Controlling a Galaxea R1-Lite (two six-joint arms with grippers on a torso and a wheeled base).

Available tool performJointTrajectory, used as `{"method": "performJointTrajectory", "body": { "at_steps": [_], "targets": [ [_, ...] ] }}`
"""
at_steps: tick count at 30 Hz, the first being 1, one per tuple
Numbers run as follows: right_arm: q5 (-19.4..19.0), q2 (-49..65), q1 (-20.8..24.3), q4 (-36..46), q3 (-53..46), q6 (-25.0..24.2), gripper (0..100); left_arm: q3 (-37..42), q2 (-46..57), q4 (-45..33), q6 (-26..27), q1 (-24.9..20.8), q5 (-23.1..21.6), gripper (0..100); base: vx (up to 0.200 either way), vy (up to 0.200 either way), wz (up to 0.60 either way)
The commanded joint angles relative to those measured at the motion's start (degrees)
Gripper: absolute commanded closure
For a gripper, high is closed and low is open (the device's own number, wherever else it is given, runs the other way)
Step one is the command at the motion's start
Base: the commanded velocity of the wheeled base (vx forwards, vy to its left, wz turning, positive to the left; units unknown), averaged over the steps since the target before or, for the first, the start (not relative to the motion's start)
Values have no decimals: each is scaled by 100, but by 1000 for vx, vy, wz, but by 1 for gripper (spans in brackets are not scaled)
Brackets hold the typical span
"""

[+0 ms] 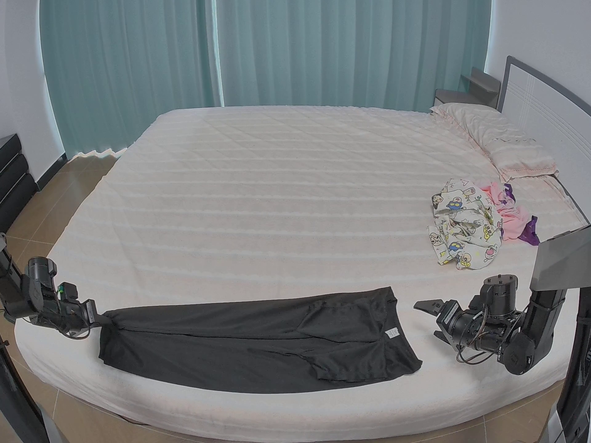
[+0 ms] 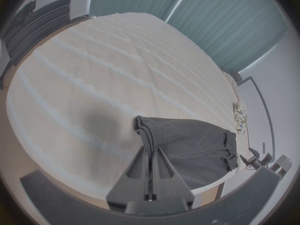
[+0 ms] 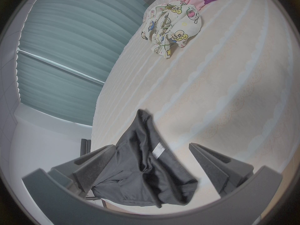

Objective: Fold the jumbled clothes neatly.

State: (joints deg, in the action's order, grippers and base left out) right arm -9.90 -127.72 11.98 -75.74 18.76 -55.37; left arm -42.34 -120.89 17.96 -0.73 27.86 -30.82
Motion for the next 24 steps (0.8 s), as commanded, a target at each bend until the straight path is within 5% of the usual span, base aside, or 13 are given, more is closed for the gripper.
{"method": "performJointTrajectory", "body": {
  "at_steps": [1,6,13,20,24],
  "targets": [
    [6,-34,-12,-2,31,0,0,-504,145,-556,187,625,-293,100,0,0,0],
    [-3,-69,-12,-2,40,0,0,-899,163,-1022,240,1020,-416,100,0,0,0],
    [-3,-51,-3,-2,49,0,0,-899,585,-1646,240,959,-425,100,0,0,0],
    [6,-51,-12,-2,49,0,0,-547,1666,-2648,170,-175,-117,100,0,0,0],
    [6,-16,-12,-11,40,0,0,-477,2149,-2850,-445,-993,269,100,0,0,0]
  ]
}}
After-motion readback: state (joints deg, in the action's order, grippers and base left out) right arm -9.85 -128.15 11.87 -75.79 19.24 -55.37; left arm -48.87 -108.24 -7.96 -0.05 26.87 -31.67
